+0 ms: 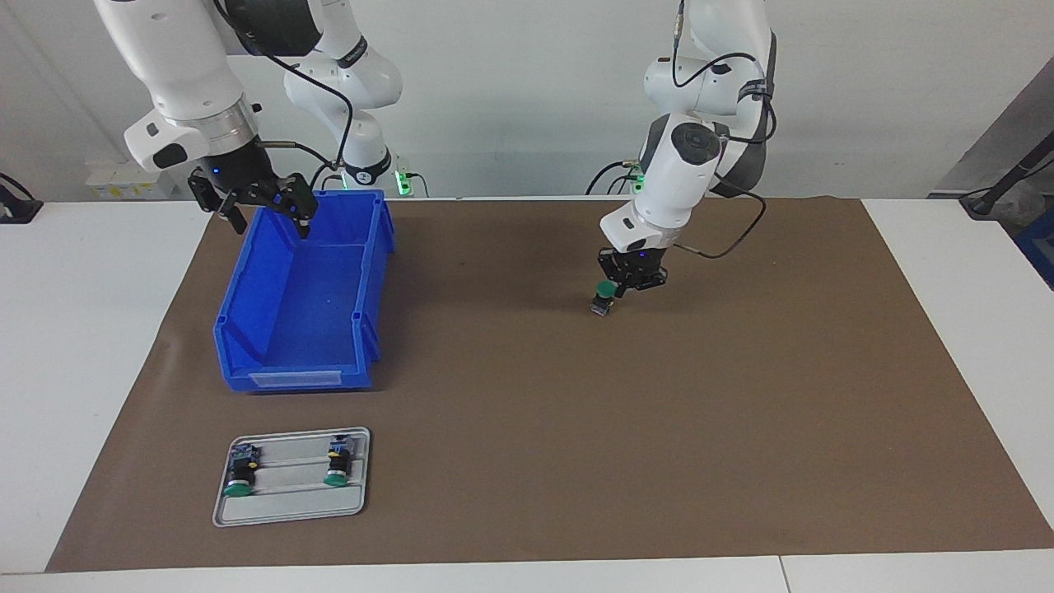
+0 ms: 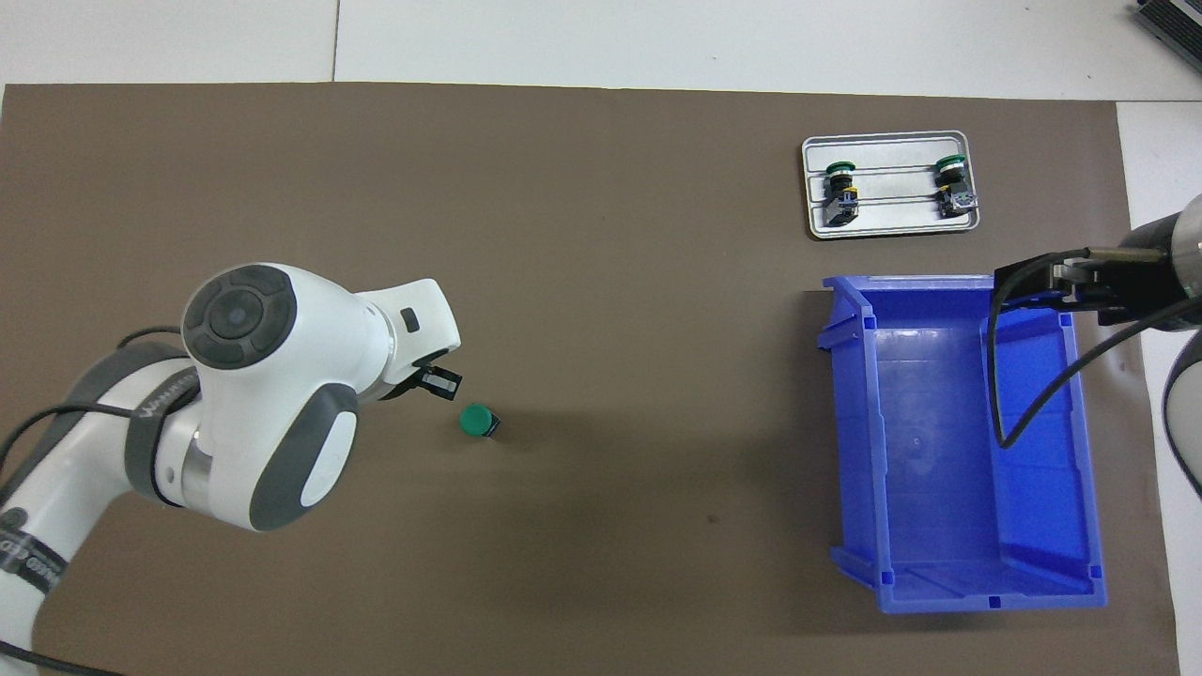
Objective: Place and press button with both arms
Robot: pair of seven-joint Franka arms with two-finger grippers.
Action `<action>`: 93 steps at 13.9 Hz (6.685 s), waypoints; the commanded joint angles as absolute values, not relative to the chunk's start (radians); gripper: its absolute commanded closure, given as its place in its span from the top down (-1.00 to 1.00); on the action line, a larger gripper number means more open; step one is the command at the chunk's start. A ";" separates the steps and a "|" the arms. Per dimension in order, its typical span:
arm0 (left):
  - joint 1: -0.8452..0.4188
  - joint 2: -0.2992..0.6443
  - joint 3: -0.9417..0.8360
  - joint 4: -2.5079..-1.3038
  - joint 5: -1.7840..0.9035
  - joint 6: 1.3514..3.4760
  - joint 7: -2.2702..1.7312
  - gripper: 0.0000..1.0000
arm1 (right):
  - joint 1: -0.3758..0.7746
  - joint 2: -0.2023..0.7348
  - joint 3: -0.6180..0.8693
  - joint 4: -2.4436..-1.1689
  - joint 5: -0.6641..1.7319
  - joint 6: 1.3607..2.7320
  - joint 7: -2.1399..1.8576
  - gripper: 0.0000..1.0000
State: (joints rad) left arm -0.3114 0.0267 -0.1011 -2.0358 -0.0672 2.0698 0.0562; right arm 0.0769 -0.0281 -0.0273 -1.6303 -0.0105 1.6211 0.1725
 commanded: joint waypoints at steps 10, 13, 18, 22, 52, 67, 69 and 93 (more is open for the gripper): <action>-0.063 0.064 -0.098 -1.617 0.041 1.623 0.103 0.79 | 0.264 -0.051 0.002 -1.707 -0.021 1.733 0.489 0.94; -0.063 0.040 -0.100 -1.629 0.041 1.626 0.092 0.99 | 0.378 -0.022 0.002 -1.727 -0.023 1.790 0.657 0.90; -0.052 0.029 -0.100 -1.647 0.040 1.641 0.048 1.00 | 0.555 0.092 0.002 -1.689 -0.043 1.881 0.937 0.90; -0.048 0.023 -0.100 -1.664 0.032 1.657 -0.008 1.00 | 0.646 0.192 0.003 -1.637 -0.052 1.934 1.125 0.85; -0.023 0.012 -0.101 -1.683 0.021 1.683 -0.006 1.00 | 0.867 0.624 0.006 -1.419 -0.127 2.063 1.417 0.18; -0.023 0.012 -0.101 -1.683 0.021 1.683 -0.006 1.00 | 0.703 0.309 0.005 -1.641 -0.118 2.048 1.290 -1.00; -0.023 0.012 -0.101 -1.684 0.021 1.683 -0.006 1.00 | 0.643 0.204 0.006 -1.747 -0.117 2.046 1.205 -1.00; -0.023 0.012 -0.101 -1.683 0.021 1.683 -0.006 1.00 | -0.021 0.153 0.005 -1.957 -0.014 2.138 -0.132 -1.00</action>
State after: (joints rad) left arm -0.0351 0.0413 -0.0934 -1.6455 0.0313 1.6577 0.0002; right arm -0.0057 0.1297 -0.0094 -1.9522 -0.0448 2.1131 -0.0743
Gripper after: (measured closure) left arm 0.000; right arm 0.643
